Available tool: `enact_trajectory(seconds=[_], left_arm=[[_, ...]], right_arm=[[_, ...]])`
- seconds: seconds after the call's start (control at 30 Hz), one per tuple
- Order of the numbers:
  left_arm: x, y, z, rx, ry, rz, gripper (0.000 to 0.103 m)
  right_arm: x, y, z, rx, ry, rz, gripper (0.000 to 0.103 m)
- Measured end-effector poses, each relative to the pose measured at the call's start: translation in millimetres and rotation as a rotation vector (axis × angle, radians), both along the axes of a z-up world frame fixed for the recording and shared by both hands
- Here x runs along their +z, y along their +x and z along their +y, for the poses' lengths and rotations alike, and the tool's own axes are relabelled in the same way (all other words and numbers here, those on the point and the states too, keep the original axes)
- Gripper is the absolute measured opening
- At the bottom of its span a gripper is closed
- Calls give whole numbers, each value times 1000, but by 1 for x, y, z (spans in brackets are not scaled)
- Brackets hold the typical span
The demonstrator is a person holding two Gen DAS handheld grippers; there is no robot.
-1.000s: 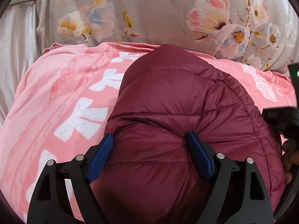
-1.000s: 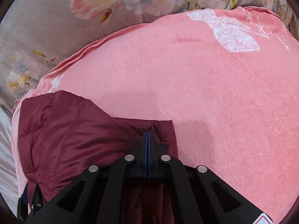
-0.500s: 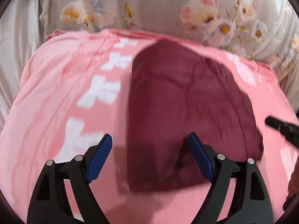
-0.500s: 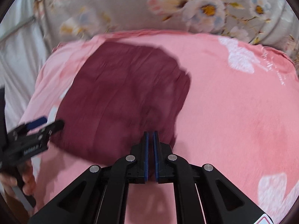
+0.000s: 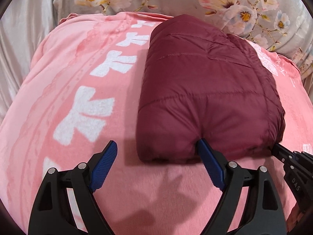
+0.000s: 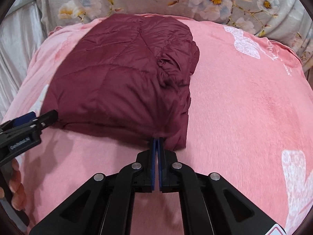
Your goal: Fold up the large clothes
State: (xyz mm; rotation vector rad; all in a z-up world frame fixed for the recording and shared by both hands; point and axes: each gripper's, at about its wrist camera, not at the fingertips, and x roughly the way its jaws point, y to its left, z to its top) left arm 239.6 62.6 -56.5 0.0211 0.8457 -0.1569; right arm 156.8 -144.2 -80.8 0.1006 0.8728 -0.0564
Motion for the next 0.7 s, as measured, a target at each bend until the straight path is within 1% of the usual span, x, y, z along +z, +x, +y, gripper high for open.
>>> enact_trajectory(seconds=[0.07,0.17,0.27,0.37,0.43,0.6,0.67,0.7], left_arm=[[3,-13,-3,-4,3,-12,81],[3,-33,-12,11,38,-50,81],[0,-53,-18,31,41,-80,85],[-5,-68,-23,53,75,-113,85],[-8,-78,-23,55,84,-130,85],[-14,-94,-27,44,83,-147,85],[-12,-100,-29,47,88,-174,85],[-11,-102,-30,49,86,-184,86]], right_arm=[[3,-18,3,-1,22,-33,6],[6,-44,16,1,-10,-101,7],[4,-67,28,-2,-36,-151,8],[3,-81,27,-17,-64,-170,9],[0,-89,25,-24,-49,-170,9],[-8,-99,21,-51,-33,-158,10],[-9,-102,20,-65,-32,-165,12],[-9,-102,19,-72,-31,-166,14]])
